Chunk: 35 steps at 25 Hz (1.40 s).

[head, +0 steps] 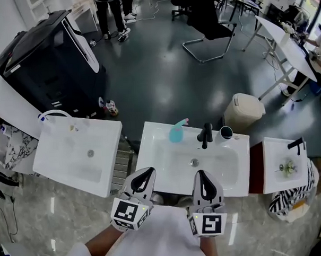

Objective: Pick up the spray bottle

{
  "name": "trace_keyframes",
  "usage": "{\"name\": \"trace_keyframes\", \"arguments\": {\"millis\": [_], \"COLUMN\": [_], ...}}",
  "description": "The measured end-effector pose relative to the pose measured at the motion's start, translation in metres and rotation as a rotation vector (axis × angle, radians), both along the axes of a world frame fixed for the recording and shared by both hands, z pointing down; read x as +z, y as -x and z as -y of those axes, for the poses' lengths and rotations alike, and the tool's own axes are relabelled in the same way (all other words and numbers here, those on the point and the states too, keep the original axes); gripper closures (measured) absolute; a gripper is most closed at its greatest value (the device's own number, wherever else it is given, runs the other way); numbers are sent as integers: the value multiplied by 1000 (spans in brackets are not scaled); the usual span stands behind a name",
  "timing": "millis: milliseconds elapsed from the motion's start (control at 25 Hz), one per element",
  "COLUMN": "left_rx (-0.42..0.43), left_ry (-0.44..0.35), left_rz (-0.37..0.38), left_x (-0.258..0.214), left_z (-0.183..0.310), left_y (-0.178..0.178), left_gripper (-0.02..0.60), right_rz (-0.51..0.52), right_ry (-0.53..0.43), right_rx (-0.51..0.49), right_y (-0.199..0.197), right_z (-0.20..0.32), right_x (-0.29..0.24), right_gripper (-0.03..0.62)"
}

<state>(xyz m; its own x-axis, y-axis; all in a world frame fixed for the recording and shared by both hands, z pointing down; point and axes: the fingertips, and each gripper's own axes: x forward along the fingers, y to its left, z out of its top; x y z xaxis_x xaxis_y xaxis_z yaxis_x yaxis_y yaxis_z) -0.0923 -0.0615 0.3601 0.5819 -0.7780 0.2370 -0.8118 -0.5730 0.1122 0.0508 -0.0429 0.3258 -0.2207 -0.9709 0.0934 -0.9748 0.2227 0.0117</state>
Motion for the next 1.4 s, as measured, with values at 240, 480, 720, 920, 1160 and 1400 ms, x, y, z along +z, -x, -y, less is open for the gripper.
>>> {"name": "trace_keyframes", "arguments": {"millis": [240, 480, 720, 920, 1160, 1400], "left_rx": [2, -3, -25, -18, 19, 40], "left_ry": [15, 25, 31, 49, 21, 34], "left_rz": [-1, 21, 30, 51, 61, 46], "left_x": [-4, 7, 19, 41, 62, 86], "left_z": [15, 21, 34, 54, 84, 110], "left_y": [-7, -6, -3, -6, -26, -43], "left_gripper": [575, 575, 574, 572, 488, 425], "right_rz": [18, 23, 15, 4, -11, -5], "right_ry": [32, 41, 69, 89, 97, 147], "right_rx": [-8, -18, -16, -22, -27, -41], "right_y": [-9, -7, -10, -10, -18, -24], "right_z": [16, 22, 31, 46, 74, 96], "right_x": [2, 10, 26, 36, 57, 87], "right_gripper": [588, 588, 588, 588, 588, 588]}}
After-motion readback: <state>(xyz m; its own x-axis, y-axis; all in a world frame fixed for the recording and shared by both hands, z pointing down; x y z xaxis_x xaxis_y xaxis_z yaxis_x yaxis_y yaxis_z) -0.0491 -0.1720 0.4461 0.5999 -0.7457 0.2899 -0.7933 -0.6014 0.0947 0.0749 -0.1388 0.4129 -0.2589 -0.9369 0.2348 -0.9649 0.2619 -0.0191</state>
